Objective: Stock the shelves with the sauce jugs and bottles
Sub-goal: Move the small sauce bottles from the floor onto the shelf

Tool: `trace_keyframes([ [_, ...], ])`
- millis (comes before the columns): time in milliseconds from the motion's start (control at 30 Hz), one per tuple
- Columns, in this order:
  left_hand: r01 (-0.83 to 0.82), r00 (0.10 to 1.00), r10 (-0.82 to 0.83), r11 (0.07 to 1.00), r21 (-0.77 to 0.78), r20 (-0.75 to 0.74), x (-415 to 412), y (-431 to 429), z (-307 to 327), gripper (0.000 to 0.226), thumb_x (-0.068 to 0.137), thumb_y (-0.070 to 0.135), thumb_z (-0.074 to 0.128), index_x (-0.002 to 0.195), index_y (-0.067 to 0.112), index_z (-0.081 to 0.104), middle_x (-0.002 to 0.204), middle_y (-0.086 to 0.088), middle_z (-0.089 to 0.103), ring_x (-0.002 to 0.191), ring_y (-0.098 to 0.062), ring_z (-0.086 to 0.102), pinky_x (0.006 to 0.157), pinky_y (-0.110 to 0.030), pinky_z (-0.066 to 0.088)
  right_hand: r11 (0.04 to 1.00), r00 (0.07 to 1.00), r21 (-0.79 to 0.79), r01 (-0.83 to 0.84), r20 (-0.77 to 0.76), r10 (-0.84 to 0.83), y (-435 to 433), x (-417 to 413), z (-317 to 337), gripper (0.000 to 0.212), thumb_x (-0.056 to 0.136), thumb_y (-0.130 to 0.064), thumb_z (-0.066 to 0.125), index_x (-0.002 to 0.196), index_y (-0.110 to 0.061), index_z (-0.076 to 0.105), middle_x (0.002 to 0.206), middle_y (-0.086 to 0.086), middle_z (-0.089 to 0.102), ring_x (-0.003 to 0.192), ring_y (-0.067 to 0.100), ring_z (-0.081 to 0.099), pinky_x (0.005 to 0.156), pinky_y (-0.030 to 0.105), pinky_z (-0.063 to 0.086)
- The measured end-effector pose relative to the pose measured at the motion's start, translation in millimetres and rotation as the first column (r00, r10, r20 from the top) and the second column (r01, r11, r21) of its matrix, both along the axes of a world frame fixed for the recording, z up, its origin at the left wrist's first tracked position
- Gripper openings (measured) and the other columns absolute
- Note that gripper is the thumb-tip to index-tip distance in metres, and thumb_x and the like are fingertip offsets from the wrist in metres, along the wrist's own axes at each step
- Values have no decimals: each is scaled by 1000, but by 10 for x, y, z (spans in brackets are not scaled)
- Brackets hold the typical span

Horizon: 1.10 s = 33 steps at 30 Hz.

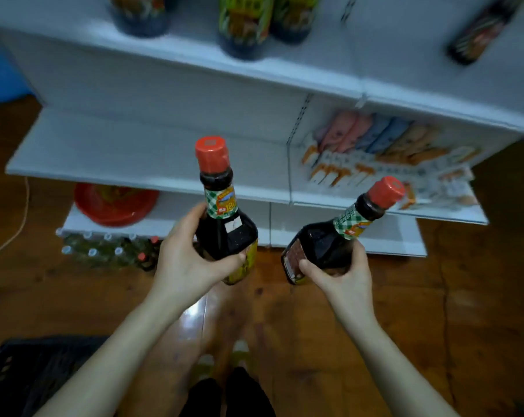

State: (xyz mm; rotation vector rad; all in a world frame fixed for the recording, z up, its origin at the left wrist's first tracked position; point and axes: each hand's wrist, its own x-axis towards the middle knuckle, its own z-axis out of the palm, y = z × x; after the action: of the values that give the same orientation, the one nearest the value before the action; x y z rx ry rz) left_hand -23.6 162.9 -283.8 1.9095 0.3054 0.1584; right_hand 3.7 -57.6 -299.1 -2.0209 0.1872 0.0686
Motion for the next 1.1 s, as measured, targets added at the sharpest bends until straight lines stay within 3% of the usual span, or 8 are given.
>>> trace_keyframes([
  [100, 86, 995, -85, 996, -20, 44, 69, -143, 393, 87, 61, 8, 84, 135, 20, 40, 112, 18, 47, 105, 1, 42, 78, -2, 36, 997, 996, 31, 66, 60, -68, -184, -114, 388, 64, 65, -21, 82, 118, -25, 47, 109, -18, 56, 99, -10, 51, 83, 12, 42],
  [200, 206, 973, -205, 979, 0, 110, 193, -361, 727, 91, 52, 25, 85, 131, 23, 42, 101, 29, 43, 102, 0, 43, 70, 8, 30, 990, 986, 55, 131, 98, -136, -439, -200, 680, 61, 65, -21, 82, 115, -26, 48, 106, -18, 57, 97, -9, 52, 80, 12, 41],
  [367, 370, 916, -363, 929, -7, 169, 489, -966, 1090, 75, 36, 53, 65, 106, 51, 38, 106, 29, 48, 102, -1, 50, 86, -22, 39, 966, 955, 74, 247, 151, -256, -1043, -258, 1028, 60, 64, -22, 83, 112, -28, 48, 103, -19, 56, 95, -5, 52, 82, 19, 43],
  [533, 502, 836, -487, 865, 3, 253, 815, -1832, 1326, 73, 39, 44, 72, 101, 56, 35, 106, 30, 47, 95, 27, 44, 78, -15, 39, 935, 914, 127, 330, 205, -351, -1845, -154, 1239, 63, 65, -17, 83, 114, -28, 45, 103, -19, 55, 93, -5, 52, 79, 17, 42],
  [767, 523, 798, -502, 852, 29, 334, 1269, -3095, 1459, 71, 38, 46, 71, 104, 54, 44, 104, 23, 59, 98, 16, 52, 78, -14, 43, 925, 886, 106, 366, 263, -381, -3143, 180, 1423, 66, 62, -20, 84, 115, -27, 46, 103, -17, 56, 97, 2, 55, 76, 17, 42],
  [900, 535, 780, -523, 842, 67, 343, 1485, -3593, 1574, 72, 50, 23, 86, 101, 51, 43, 99, 29, 55, 90, 17, 52, 72, -5, 40, 932, 887, 112, 344, 287, -361, -3668, 414, 1532, 65, 65, -20, 83, 115, -29, 43, 104, -20, 53, 93, -6, 51, 68, 11, 42],
  [1033, 539, 784, -540, 837, 95, 308, 1849, -3939, 1616, 71, 38, 42, 76, 101, 56, 44, 101, 27, 58, 94, 4, 58, 77, -15, 44, 931, 887, 117, 345, 285, -364, -4029, 762, 1521, 64, 63, -21, 84, 113, -32, 45, 104, -20, 54, 97, -3, 52, 72, 13, 42],
  [1100, 548, 774, -551, 830, 105, 310, 2079, -4107, 1619, 72, 44, 34, 81, 101, 55, 43, 100, 24, 59, 95, 5, 58, 73, -11, 44, 932, 891, 118, 342, 273, -362, -4189, 979, 1497, 64, 63, -22, 84, 112, -32, 45, 104, -19, 55, 97, -3, 52, 75, 15, 42],
])
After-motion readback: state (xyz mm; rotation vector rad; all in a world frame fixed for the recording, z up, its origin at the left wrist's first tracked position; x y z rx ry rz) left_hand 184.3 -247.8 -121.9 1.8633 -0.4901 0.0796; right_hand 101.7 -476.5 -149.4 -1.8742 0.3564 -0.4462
